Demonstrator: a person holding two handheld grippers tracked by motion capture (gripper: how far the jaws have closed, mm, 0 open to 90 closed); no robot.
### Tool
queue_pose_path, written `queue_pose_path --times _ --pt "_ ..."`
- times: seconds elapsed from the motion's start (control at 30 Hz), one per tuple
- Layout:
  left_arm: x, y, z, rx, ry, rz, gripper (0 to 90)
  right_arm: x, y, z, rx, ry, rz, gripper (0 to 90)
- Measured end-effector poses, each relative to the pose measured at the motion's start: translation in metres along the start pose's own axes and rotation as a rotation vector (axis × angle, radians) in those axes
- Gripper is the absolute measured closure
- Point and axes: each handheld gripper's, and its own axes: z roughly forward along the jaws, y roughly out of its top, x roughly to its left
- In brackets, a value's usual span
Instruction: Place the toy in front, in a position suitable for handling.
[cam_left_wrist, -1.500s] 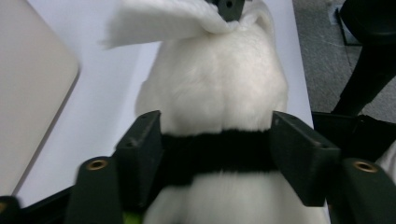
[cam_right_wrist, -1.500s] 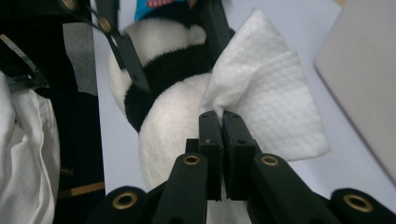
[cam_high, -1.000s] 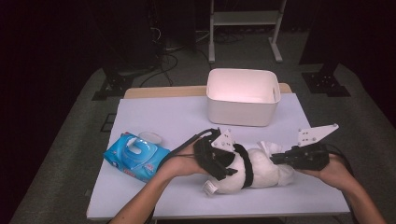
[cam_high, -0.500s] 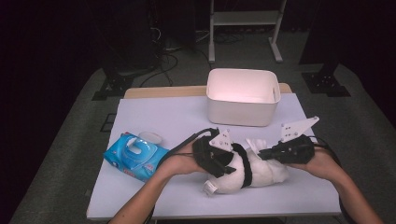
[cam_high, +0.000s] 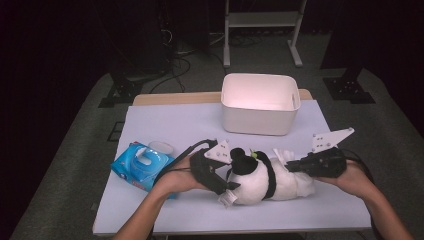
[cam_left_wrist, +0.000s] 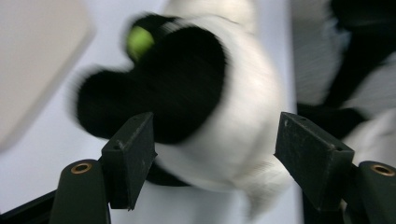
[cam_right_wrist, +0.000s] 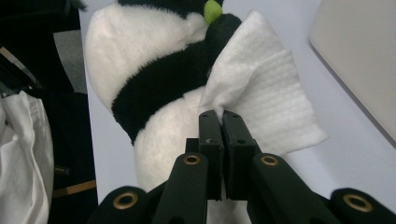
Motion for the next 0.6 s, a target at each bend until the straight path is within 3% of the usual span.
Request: queue_pose_path --times 0.03,0.17,0.27,0.37,0.43,0.6 --pt "-0.001 -0.003 0.004 0.009 -0.014 -0.004 27.6 0.000 -0.001 -0.001 -0.006 0.003 0.004 87.0" --pt "0.001 -0.007 0.021 0.077 0.025 -0.007 23.8 0.004 -0.004 0.000 -0.009 0.017 0.004 87.0" --pt "0.007 -0.008 0.027 0.050 0.058 -0.029 22.0 0.013 -0.001 0.002 0.011 0.020 -0.017 87.0" --pt "0.013 -0.009 0.032 0.034 0.046 -0.051 18.3 0.020 0.000 0.007 0.013 0.037 -0.028 87.0" --pt "0.016 -0.009 0.034 0.028 0.040 -0.042 18.1 0.021 0.000 0.009 0.013 0.036 -0.035 87.0" --pt "0.014 -0.011 0.033 0.023 0.040 -0.005 35.2 0.021 0.008 0.013 0.003 0.033 -0.049 87.0"
